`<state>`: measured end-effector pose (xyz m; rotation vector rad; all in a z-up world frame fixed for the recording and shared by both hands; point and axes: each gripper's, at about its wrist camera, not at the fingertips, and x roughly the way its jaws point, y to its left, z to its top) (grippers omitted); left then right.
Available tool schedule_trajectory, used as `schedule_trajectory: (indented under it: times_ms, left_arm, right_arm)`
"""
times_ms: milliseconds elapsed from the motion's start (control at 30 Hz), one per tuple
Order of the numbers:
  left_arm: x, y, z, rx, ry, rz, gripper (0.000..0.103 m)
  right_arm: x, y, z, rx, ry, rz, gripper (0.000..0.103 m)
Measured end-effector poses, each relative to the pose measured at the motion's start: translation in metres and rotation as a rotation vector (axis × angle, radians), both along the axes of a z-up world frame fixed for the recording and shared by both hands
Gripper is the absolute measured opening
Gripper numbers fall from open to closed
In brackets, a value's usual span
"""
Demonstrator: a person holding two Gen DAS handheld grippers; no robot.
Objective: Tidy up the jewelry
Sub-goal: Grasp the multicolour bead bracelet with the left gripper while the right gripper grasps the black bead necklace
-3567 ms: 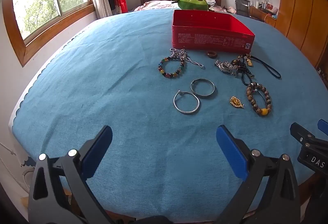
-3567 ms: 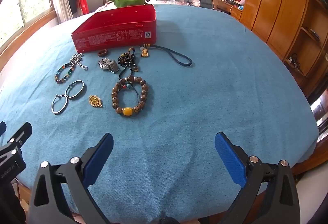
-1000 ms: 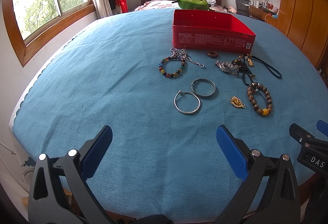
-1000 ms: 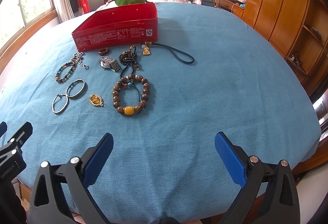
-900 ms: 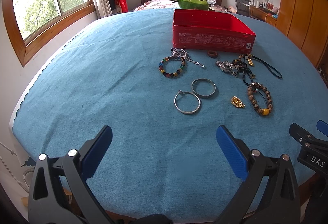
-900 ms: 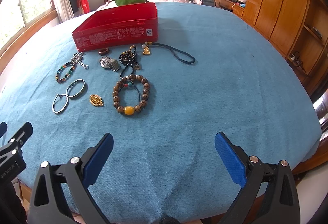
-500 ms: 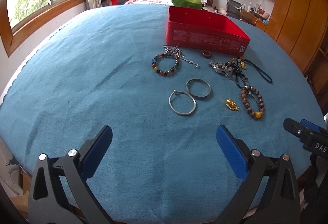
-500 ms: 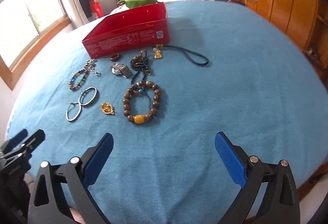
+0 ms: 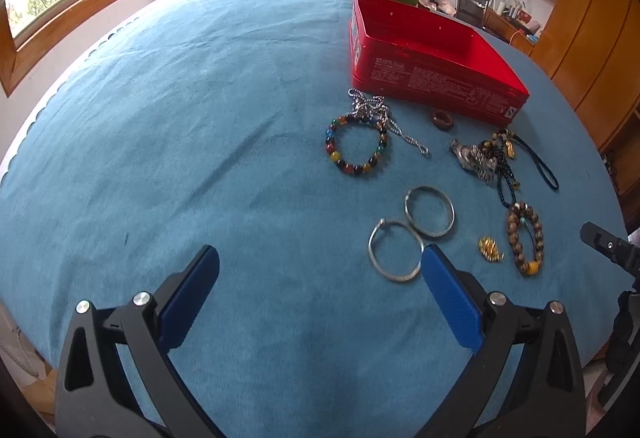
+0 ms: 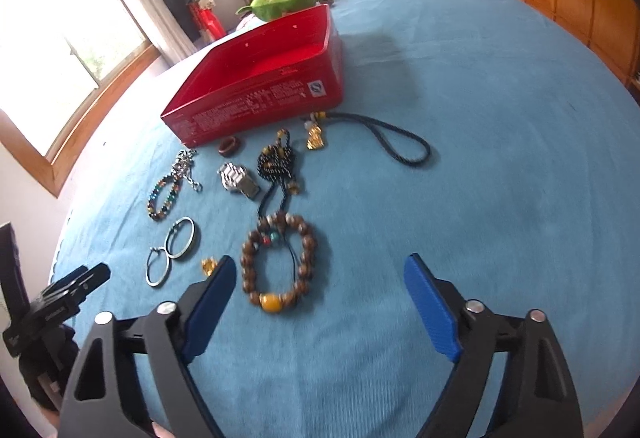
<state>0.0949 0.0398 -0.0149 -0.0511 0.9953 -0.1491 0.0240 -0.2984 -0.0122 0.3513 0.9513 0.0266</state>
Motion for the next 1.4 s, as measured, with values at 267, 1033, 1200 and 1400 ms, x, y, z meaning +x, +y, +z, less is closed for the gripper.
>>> schedule_trajectory:
  times_ms: [267, 1033, 1200, 1400]
  left_arm:
    - [0.063, -0.003, -0.002, -0.006, 0.066, -0.026, 0.099]
    - [0.153, -0.038, -0.037, 0.074, 0.182, -0.114, 0.07]
    - [0.151, -0.053, -0.037, 0.108, 0.162, -0.132, 0.046]
    - [0.154, -0.064, -0.038, 0.132, 0.136, -0.169, 0.018]
  right_arm:
    - [0.058, 0.004, 0.002, 0.009, 0.028, 0.112, 0.064]
    - [0.162, 0.041, -0.037, -0.011, 0.154, 0.218, 0.046]
    - [0.162, 0.045, -0.038, -0.056, 0.128, 0.234, 0.035]
    - [0.161, 0.043, -0.038, -0.051, 0.114, 0.242, 0.023]
